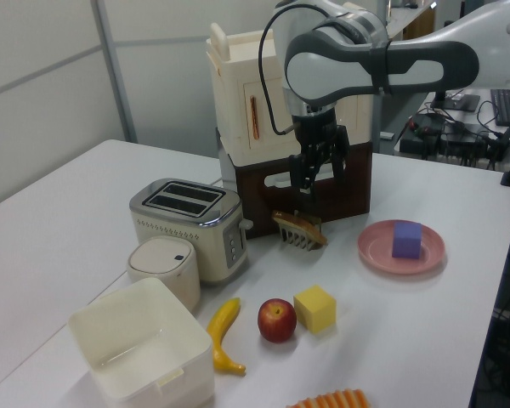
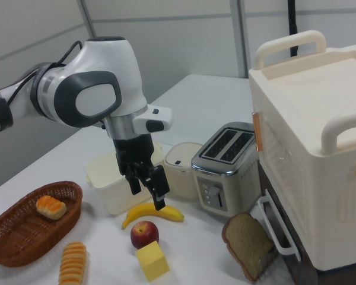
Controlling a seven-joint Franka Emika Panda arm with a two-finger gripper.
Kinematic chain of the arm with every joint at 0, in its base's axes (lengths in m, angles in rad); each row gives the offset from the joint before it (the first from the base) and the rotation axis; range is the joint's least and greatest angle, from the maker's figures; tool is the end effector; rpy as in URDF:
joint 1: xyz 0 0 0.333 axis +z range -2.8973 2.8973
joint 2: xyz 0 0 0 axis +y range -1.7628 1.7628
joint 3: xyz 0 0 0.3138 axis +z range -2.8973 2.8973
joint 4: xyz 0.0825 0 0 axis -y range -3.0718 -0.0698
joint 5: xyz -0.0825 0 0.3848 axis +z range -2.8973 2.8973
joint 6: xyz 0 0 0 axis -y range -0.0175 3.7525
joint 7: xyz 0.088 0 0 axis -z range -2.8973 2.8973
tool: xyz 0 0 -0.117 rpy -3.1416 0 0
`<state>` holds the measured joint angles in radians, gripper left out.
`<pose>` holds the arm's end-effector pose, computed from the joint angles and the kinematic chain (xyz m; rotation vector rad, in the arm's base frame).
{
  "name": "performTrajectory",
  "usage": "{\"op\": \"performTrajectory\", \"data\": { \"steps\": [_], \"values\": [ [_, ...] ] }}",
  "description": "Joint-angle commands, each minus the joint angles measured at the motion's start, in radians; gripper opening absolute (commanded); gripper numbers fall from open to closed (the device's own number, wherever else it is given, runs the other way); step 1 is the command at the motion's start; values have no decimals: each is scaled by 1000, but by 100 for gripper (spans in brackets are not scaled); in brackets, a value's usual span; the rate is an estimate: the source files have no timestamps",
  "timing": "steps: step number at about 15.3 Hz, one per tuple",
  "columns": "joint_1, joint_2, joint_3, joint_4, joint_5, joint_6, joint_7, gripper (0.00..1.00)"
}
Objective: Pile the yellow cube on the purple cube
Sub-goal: 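Move the gripper over the yellow cube and lower it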
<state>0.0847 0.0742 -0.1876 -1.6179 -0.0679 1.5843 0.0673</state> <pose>0.5687 -0.0633 0.5505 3.0469 -0.2533 -0.1652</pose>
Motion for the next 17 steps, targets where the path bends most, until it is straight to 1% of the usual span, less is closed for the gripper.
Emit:
{"op": "performTrajectory", "data": {
  "steps": [1,9,12,17],
  "values": [
    [20,-1,-12,1,8,-23,19,100],
    [21,7,-12,-8,7,-17,13,100],
    [23,13,-12,-8,7,-17,-35,100],
    [23,19,-10,-11,7,-15,-70,100]
  ]
}}
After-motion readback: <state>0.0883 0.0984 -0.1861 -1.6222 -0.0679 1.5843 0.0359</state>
